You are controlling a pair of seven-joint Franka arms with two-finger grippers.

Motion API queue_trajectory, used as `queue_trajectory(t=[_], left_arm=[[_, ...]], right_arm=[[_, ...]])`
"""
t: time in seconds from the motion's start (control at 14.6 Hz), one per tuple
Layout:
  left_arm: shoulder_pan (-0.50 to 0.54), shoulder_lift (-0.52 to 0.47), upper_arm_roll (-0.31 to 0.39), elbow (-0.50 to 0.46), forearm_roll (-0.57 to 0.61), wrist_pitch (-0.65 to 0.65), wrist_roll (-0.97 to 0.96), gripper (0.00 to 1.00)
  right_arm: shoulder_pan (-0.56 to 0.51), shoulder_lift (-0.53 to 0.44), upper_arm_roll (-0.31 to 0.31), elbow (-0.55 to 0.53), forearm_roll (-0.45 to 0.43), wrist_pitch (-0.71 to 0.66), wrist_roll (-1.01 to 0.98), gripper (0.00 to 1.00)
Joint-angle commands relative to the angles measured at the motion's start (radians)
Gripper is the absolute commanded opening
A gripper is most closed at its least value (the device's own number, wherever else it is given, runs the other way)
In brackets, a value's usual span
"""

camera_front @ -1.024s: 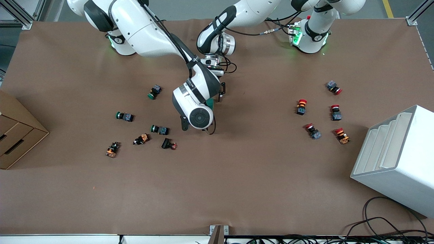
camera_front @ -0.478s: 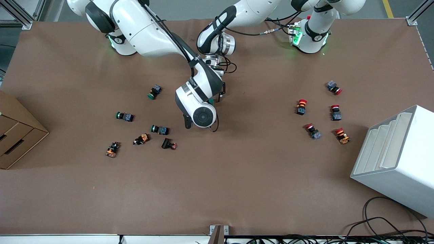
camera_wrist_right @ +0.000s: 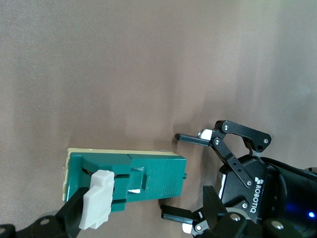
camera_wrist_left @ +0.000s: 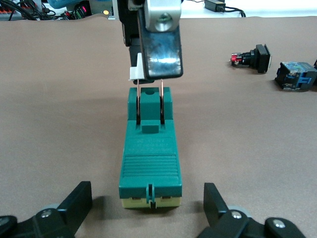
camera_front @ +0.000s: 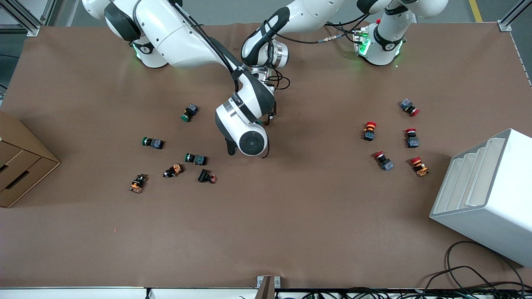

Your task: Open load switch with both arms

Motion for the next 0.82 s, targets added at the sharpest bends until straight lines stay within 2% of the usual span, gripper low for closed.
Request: queue_trajectory(t=[0.0,0.34,0.75], left_arm=[[-0.015,0.028,0.003,0.006,0.016,0.009,-0.044,0.99],[-0.007,0.023,0.005,0.011,0.016,0.009,-0.046,0.99],[-0.001,0.023,0.006,0.015,0.016,0.009,-0.046,0.99]], right_arm=[[-0.020,-0.001,0.027,0.009,0.023,-0.033,-0.014,1.00],[-0.020,-0.004,0.027,0.044,0.063,-0.125,-0.043,1.00],[-0.016,-0.003,0.026,0.038,0.067,-0.148,-0.067,1.00]])
